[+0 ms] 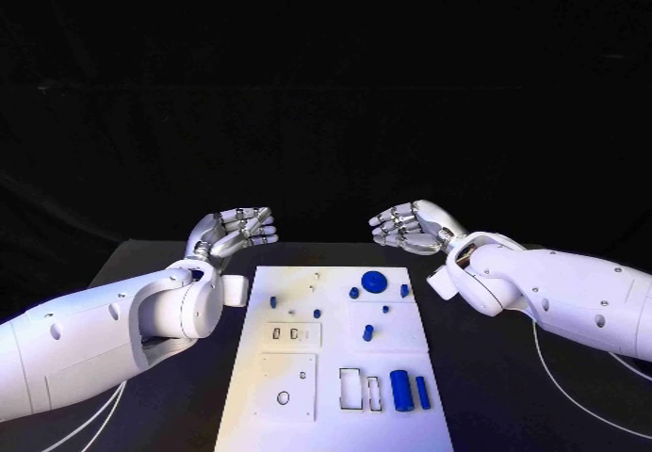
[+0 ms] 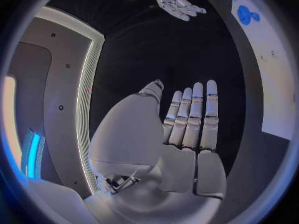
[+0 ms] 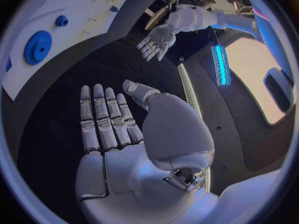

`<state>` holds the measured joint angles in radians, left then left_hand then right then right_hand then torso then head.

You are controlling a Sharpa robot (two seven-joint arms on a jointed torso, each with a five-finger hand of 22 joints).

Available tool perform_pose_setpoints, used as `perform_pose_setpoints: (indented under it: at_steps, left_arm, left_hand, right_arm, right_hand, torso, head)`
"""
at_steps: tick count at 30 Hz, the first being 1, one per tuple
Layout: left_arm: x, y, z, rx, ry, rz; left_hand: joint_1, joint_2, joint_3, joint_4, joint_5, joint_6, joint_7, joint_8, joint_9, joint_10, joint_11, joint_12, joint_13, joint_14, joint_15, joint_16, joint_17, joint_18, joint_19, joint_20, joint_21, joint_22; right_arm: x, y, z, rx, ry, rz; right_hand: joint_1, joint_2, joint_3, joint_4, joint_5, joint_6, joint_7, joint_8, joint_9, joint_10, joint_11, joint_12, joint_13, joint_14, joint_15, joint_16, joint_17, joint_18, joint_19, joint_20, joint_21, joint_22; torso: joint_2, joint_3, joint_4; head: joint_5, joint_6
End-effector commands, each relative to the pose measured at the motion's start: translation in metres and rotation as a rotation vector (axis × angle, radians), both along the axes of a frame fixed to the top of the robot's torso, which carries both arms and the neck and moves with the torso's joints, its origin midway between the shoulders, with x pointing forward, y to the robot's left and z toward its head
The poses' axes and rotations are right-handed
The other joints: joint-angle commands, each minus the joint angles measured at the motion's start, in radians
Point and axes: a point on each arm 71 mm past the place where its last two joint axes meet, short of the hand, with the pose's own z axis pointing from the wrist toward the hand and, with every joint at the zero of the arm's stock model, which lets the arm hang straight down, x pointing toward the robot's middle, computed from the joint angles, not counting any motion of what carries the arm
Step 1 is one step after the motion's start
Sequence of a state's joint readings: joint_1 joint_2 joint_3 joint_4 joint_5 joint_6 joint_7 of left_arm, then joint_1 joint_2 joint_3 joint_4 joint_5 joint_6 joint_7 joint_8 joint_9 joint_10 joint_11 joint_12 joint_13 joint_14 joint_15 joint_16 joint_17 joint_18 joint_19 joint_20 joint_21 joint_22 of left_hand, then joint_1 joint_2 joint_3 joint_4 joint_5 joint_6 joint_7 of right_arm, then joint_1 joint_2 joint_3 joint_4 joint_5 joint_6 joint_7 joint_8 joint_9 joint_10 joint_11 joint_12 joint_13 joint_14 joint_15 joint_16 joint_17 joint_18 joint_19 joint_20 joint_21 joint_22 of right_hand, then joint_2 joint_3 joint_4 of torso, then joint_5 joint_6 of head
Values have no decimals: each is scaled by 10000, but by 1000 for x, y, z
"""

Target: Assemble the parts on the task board

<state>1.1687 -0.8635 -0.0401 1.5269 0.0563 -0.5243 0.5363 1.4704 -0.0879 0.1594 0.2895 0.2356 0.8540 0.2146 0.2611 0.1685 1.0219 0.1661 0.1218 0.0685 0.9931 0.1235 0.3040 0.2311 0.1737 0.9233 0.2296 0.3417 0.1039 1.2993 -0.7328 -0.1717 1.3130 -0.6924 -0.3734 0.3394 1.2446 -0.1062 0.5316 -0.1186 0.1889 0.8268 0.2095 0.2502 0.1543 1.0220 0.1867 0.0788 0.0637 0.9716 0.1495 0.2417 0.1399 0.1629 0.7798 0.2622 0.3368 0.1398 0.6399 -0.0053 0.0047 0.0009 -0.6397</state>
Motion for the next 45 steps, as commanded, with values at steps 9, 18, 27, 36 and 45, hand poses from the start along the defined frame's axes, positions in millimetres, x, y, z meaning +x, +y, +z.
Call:
perform_pose_setpoints:
  at_steps: [9,18,27,36,45]
  left_arm:
    - [-16,-14,20,-37,-292,-1573]
    - [-19,-23,23,-243,-245,-1847]
    - [-21,-28,24,-390,-224,-2052]
    - [-22,-30,26,-435,-236,-2126]
    - [-22,-29,27,-427,-234,-2109]
  left_hand:
    - [-359,-265,403,27,-110,430,-138,60,18,1071,-233,-127,-5,943,-306,292,599,103,830,-311,336,36]
    - [-642,-342,317,0,-145,364,-119,-21,-6,1008,-200,-329,-19,882,-276,202,735,91,912,-323,352,17]
    - [-640,-355,314,-5,-146,345,-111,-36,-10,987,-191,-361,-20,838,-264,168,746,89,911,-318,348,12]
    - [-641,-358,313,-5,-146,337,-107,-43,-12,978,-186,-374,-21,826,-260,157,751,88,910,-316,346,9]
    - [-642,-359,312,-5,-145,331,-104,-47,-13,970,-183,-384,-21,819,-257,150,756,87,909,-314,344,7]
  right_arm:
    - [-8,29,1,-5980,-2005,1646]
    - [-10,41,-2,-7302,-2641,1627]
    - [-10,46,-7,-7729,-2651,1403]
    - [-11,49,-13,-8116,-2572,1455]
    - [-12,51,-16,-8193,-2578,1508]
  right_hand:
    - [-28,-614,-273,-151,14,1113,-293,137,240,1629,-749,-160,26,3604,-1164,1733,1687,185,2481,-1225,2691,1419]
    - [-377,-982,-783,489,0,1222,-452,-47,626,1568,-920,-93,325,5076,-1412,6519,5785,15,3816,-1565,5441,3881]
    - [-242,-1031,-891,639,327,1112,-395,-162,903,942,-815,59,430,5122,-1294,9370,8521,-294,4313,-1461,7631,6711]
    - [-125,-973,-929,682,355,1088,-402,-181,1034,675,-794,213,452,5255,-1261,10391,9553,-513,4882,-1409,8752,8299]
    - [0,-843,-733,680,361,1204,-432,-127,1128,718,-820,384,464,5279,-1279,10749,9886,-600,5104,-1387,9205,8952]
  torso:
    - [609,-46,174]
    - [885,-108,301]
    - [1020,-139,342]
    - [1114,-153,355]
    - [1203,-228,453]
  head:
    - [-196,-16]
    - [-268,46]
    - [-265,21]
    - [-296,-30]
    - [-381,20]
